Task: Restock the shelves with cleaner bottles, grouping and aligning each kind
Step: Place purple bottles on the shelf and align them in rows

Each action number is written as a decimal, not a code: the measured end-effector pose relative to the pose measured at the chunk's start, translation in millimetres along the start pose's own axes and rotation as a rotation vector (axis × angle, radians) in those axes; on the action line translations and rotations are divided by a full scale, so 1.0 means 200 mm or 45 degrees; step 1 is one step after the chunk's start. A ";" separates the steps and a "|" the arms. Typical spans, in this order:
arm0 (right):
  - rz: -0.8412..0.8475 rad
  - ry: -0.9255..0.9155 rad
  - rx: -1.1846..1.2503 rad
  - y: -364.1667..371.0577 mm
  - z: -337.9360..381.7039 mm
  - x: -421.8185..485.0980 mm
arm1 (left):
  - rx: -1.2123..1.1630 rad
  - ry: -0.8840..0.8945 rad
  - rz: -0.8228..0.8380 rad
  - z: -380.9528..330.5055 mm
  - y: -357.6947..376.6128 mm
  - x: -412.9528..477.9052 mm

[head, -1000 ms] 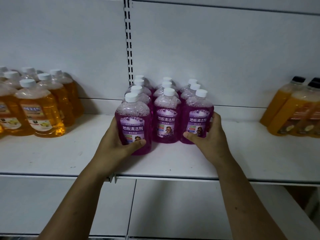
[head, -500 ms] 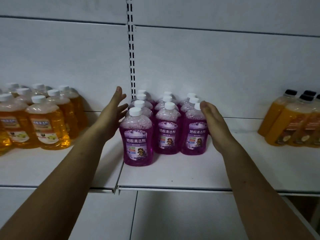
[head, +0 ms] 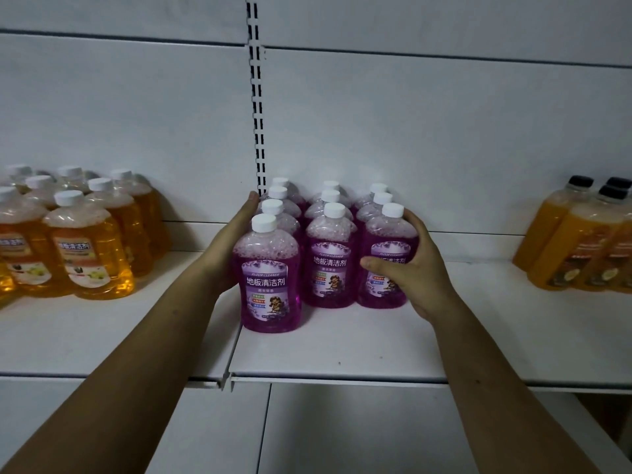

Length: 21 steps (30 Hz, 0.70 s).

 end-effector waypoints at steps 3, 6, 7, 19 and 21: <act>-0.006 -0.018 -0.009 0.00 0.00 0.00 | 0.006 0.001 -0.005 0.01 -0.01 -0.01; -0.010 -0.045 -0.019 0.00 0.00 -0.01 | -0.029 0.008 -0.025 0.02 -0.02 -0.01; -0.019 -0.053 -0.019 -0.01 0.00 -0.01 | -0.060 0.011 -0.038 0.03 -0.02 0.00; -0.104 0.147 0.181 0.01 0.00 0.00 | -0.095 0.081 -0.062 0.01 -0.02 -0.01; -0.127 0.216 0.236 0.01 0.04 0.03 | -0.058 0.070 -0.072 0.01 -0.05 0.00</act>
Point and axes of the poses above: each hand's wrist, its own x-axis towards the middle knuckle, its own y-axis out of the palm, z = x × y, the point moved 5 cm from there along x, towards the middle knuckle, and after that the axes turned 3 degrees about -z, right-handed, at the moved point
